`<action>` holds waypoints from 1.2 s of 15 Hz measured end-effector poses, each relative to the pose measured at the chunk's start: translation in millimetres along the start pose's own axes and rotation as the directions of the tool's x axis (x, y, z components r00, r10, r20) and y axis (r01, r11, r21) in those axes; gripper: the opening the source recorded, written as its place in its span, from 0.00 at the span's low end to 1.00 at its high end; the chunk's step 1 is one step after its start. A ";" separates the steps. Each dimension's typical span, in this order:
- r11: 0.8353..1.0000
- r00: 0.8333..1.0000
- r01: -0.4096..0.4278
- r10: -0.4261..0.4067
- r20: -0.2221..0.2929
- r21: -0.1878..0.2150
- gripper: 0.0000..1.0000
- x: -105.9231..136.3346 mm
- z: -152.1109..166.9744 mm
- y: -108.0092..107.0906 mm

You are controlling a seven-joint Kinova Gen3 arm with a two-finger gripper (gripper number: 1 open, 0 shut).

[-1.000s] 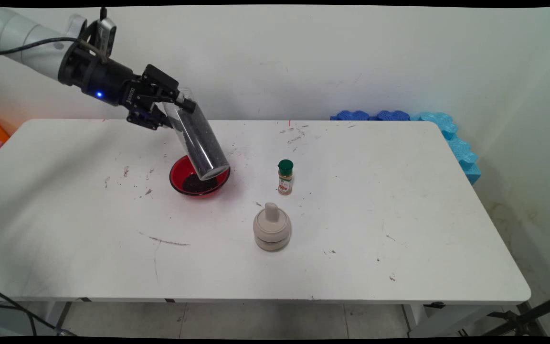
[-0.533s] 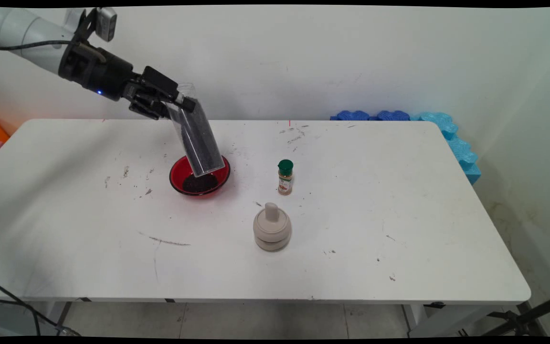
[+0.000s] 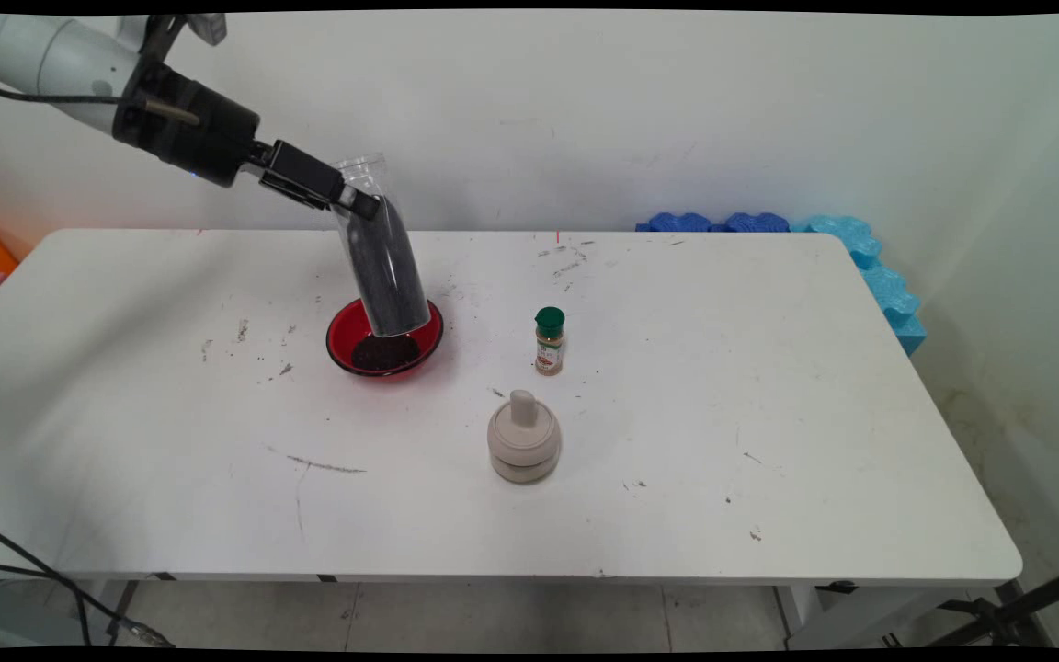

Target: Pour the black seasoning powder in the red bowl, then place the picked object on the table

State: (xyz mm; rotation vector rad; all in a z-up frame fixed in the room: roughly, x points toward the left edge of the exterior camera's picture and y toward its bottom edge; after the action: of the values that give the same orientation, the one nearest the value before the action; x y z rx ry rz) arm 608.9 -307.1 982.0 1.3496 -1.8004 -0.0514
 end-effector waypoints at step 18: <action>0.842 0.841 -0.540 0.539 0.041 0.017 0.00 -1.8 3.5 45.2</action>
State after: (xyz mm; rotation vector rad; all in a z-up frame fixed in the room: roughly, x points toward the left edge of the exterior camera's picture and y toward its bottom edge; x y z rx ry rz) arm 572.2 -288.6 1001.1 0.8141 -2.1569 0.2580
